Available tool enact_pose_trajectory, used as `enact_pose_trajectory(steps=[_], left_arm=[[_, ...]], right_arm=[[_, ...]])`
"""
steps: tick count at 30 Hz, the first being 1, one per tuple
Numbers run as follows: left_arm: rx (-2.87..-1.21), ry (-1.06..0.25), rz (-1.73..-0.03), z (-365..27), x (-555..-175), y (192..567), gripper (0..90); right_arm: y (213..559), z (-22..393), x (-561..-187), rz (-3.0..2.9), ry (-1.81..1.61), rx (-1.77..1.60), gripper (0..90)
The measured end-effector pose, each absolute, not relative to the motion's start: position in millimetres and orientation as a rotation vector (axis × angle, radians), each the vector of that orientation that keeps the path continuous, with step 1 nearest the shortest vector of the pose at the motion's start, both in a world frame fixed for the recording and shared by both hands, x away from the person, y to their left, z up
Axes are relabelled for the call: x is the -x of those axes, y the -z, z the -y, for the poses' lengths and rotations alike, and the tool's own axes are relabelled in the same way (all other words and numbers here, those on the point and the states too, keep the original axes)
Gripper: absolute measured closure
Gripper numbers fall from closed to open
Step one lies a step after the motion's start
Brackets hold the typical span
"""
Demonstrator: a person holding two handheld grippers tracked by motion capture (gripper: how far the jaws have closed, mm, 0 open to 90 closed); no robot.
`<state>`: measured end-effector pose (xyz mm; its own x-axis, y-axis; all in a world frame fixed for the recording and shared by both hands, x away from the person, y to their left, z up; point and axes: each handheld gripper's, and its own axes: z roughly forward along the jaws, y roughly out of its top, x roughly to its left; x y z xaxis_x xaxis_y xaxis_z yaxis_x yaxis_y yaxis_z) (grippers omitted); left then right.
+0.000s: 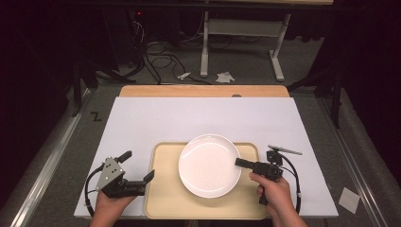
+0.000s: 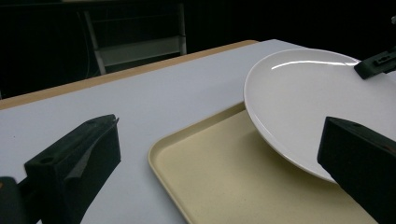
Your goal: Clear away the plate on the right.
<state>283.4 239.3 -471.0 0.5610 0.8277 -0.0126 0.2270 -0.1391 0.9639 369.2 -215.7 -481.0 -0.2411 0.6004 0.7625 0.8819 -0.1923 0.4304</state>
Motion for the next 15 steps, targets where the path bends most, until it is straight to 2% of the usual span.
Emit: enact_pose_trajectory(steps=[15], left_arm=[[-1.672, -0.660, -0.895, -238.5, -283.5, 471.7, 0.1]], right_arm=[[486.1, 207.3, -369.0, 1.837, 1.342, 1.710, 88.8]])
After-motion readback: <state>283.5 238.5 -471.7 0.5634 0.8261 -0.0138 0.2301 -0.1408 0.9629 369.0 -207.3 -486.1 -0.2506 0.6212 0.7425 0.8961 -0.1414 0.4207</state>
